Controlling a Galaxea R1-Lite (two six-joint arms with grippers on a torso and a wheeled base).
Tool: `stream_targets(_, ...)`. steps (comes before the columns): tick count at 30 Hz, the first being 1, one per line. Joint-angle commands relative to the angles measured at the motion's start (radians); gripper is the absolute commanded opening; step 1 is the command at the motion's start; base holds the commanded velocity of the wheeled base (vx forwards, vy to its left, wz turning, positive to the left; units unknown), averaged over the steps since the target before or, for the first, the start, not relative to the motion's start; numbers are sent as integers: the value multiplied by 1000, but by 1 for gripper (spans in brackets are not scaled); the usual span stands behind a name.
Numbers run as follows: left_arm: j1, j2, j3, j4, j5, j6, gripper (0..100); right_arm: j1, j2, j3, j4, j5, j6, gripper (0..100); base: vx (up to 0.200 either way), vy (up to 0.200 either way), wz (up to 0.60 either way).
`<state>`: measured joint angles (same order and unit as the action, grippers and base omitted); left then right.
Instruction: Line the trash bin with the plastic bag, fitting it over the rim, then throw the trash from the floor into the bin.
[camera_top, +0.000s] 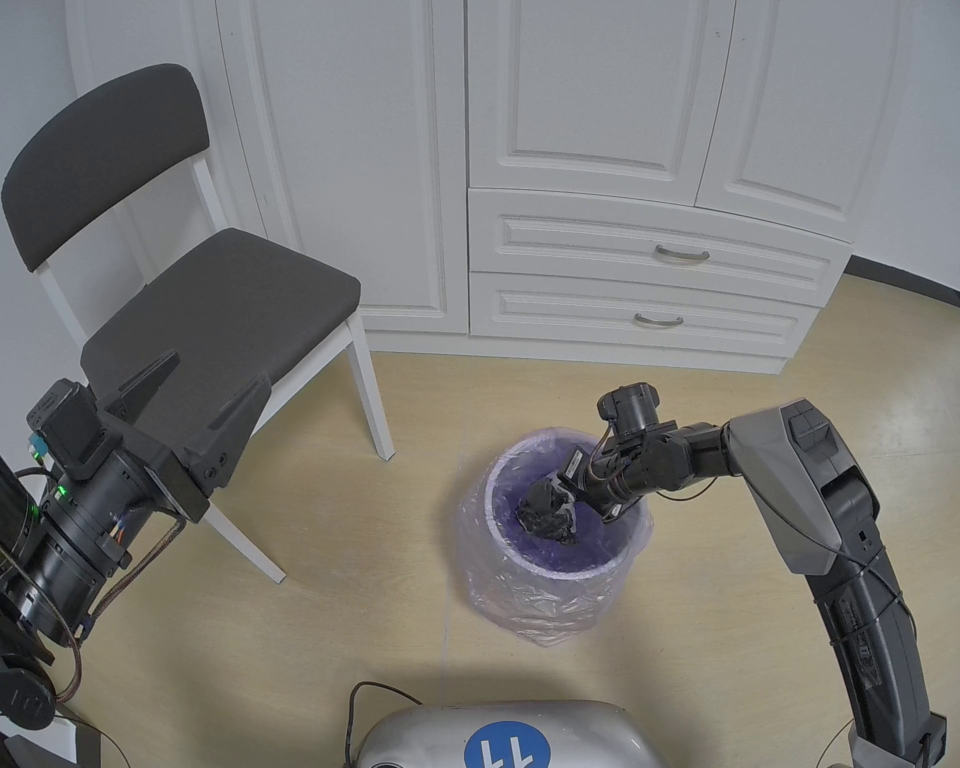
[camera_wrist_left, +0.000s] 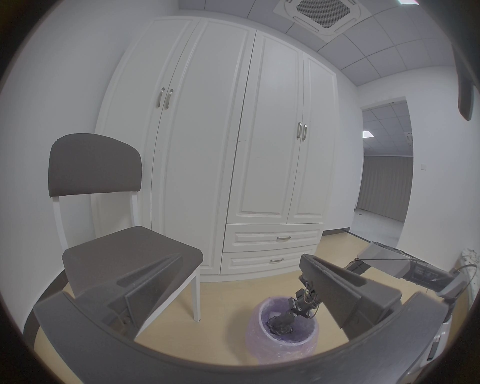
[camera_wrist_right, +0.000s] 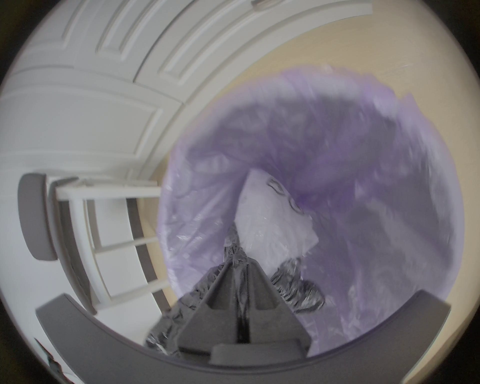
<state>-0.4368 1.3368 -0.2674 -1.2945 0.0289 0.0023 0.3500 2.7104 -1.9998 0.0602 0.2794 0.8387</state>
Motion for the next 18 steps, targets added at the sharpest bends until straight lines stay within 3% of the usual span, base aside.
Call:
stream_targets(1, 0, -1, 5, 0, 0, 10, 100, -23, -8, 0, -11, -5, 17, 0, 0, 0, 0)
stream_targets(4, 0, -2, 5, 0, 0, 8, 100, -25, -21, 0, 36, 0, 13, 0, 0, 0, 0)
stream_targets(9, 0, -7, 5, 0, -1, 8, 100, -20, -31, 0, 194, 34, -102, 0, 0, 0, 0)
stream_targets(18, 0, -5, 5, 0, -1, 10, 100, -11, 22, 0, 99, 26, -110, 0, 0, 0, 0)
